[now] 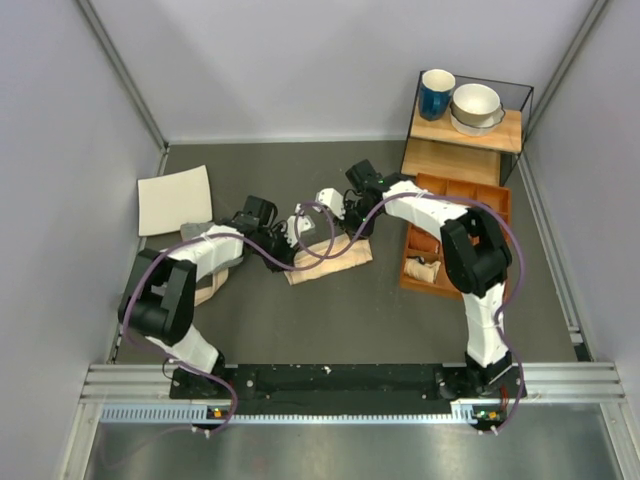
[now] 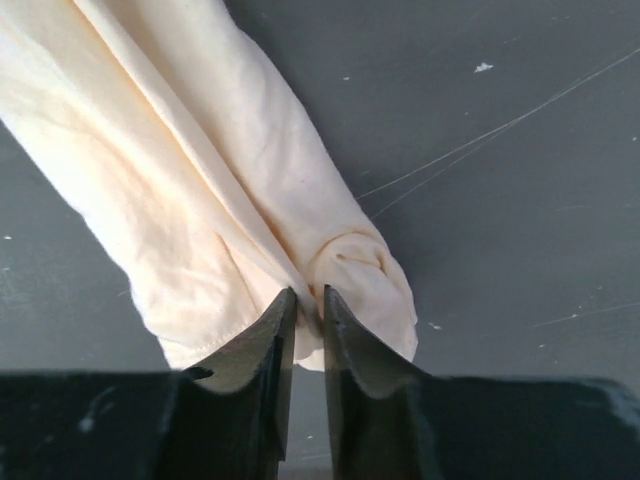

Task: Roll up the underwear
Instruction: Fold the underwear at the center of the board.

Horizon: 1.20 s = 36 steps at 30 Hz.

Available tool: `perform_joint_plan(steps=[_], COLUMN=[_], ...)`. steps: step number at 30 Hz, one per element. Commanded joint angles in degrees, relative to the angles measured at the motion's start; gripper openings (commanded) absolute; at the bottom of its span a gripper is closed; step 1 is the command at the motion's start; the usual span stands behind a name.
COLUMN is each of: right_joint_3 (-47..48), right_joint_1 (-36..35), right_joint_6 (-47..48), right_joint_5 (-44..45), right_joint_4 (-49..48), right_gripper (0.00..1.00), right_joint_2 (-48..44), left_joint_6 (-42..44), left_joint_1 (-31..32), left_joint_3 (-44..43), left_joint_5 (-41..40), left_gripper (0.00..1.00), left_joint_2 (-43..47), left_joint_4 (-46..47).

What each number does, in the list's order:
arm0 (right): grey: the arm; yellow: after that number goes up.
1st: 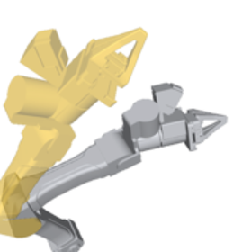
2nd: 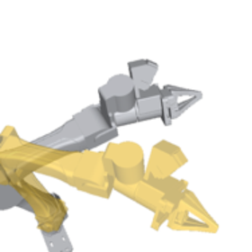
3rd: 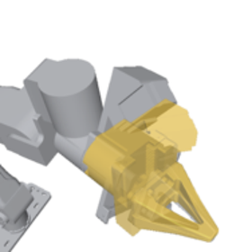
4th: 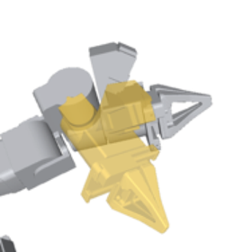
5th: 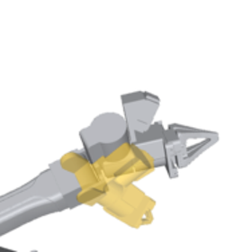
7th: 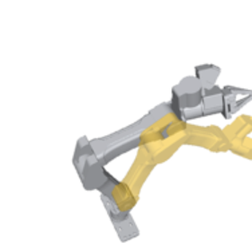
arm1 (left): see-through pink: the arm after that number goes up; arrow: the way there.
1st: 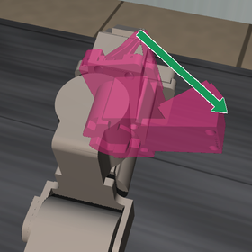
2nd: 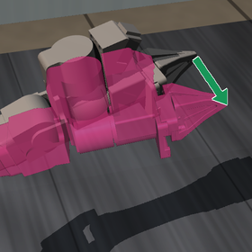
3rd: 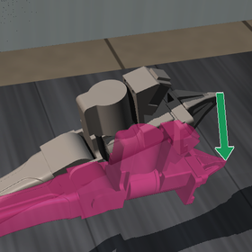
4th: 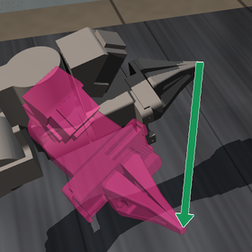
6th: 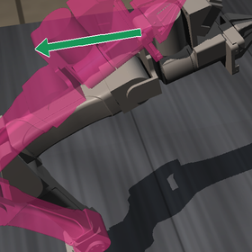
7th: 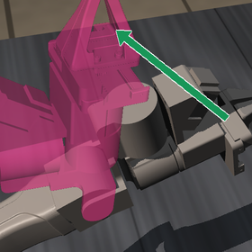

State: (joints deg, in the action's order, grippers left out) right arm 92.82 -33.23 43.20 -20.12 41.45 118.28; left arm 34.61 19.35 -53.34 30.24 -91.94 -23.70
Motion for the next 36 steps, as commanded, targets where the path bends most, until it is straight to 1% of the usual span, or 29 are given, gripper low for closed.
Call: perform_joint_plan(steps=[1, 2, 4, 5, 7, 8, 13, 17, 18, 20, 21, 22, 23, 25, 26, 28, 31, 32, 33, 36], right_joint_3=[2.73, 2.63, 2.20, 1.93, 1.58, 1.41, 0.88, 0.09, -0.70, -1.84, -2.81, -3.60, -4.30, -6.32, -7.11, -9.40, -11.95, -12.57, -13.44, -14.50], right_joint_1=[-0.17, -0.16, -0.25, -0.25, -0.25, -0.17, -0.25, -0.08, 0.10, 0.36, 0.36, 0.62, 0.97, 1.59, 1.85, 3.00, 4.58, 4.84, 5.02, 5.02], right_joint_6=[-3.73, -4.96, -6.28, -7.24, -8.04, -9.00, -11.91, -12.61, -12.61, -12.18, -12.17, -11.91, -11.74, -11.56, -10.86, -9.90, -7.79, -6.56, -5.85, -3.56], right_joint_5=[3.06, 3.50, 5.26, 5.79, 7.02, 7.37, 9.66, 9.40, 7.83, 6.15, 4.93, 3.87, 2.90, -0.08, -1.05, -3.95, -5.80, -5.98, -5.29, -2.12], right_joint_4=[-3.21, -4.00, -6.20, -6.90, -8.49, -9.10, -11.57, -11.74, -11.66, -11.66, -11.57, -11.48, -11.48, -11.05, -10.69, -9.38, -7.01, -6.22, -5.60, -3.58], right_gripper=[0.21, 0.23, 0.28, 0.29, 0.30, 0.30, 0.32, 0.36, 0.38, 0.42, 0.44, 0.45, 0.46, 0.48, 0.49, 0.52, 0.54, 0.55, 0.55, 0.56], right_joint_2=[0.73, 0.64, -0.33, -0.76, -1.82, -2.17, -3.49, -5.07, -5.68, -7.96, -8.67, -9.38, -11.21, -12.89, -13.68, -16.23, -18.26, -18.52, -18.35, -17.82], left_joint_6=[-5.60, -7.17, -9.20, -11.04, -12.54, -14.46, -16.33, -15.98, -15.89, -15.80, -15.98, -16.85, -16.94, -17.64, -18.17, -19.83, -21.68, -22.21, -22.48, -22.57], left_joint_1=[-0.81, -1.24, -1.69, -2.04, -2.56, -3.00, -4.06, -4.59, -4.68, -4.85, -4.94, -5.03, -5.20, -5.64, -5.82, -6.43, -6.96, -6.96, -6.96, -6.44], left_joint_3=[-1.59, -1.07, 0.07, 0.86, 1.22, 1.40, 0.17, 0.61, 0.78, 0.87, 0.70, -0.17, -0.79, -3.24, -4.30, -7.98, -11.77, -12.39, -12.92, -13.37], left_joint_5=[-3.43, -4.04, -4.75, -5.62, -6.15, -7.55, -9.50, -8.80, -8.53, -7.39, -6.78, -5.82, -4.67, -2.22, 0.76, 3.67, 11.93, 16.21, 18.26, 22.14], left_gripper=[0.27, 0.31, 0.42, 0.45, 0.47, 0.51, 0.53, 0.54, 0.55, 0.59, 0.62, 0.68, 0.69, 0.70, 0.70, 0.70, 0.70, 0.86, 0.98, 0.98], left_joint_2=[-0.44, 0.09, 3.16, 4.22, 6.85, 7.47, 9.06, 9.93, 10.90, 11.61, 12.04, 12.05, 11.53, 10.30, 9.42, 6.08, 1.60, -0.06, -0.52, -0.96], left_joint_4=[0.32, 1.02, 4.53, 5.41, 7.44, 8.05, 7.80, 7.97, 8.15, 8.50, 8.59, 8.59, 7.80, 6.92, 6.22, 3.50, 1.12, 0.94, 0.94, 1.38])
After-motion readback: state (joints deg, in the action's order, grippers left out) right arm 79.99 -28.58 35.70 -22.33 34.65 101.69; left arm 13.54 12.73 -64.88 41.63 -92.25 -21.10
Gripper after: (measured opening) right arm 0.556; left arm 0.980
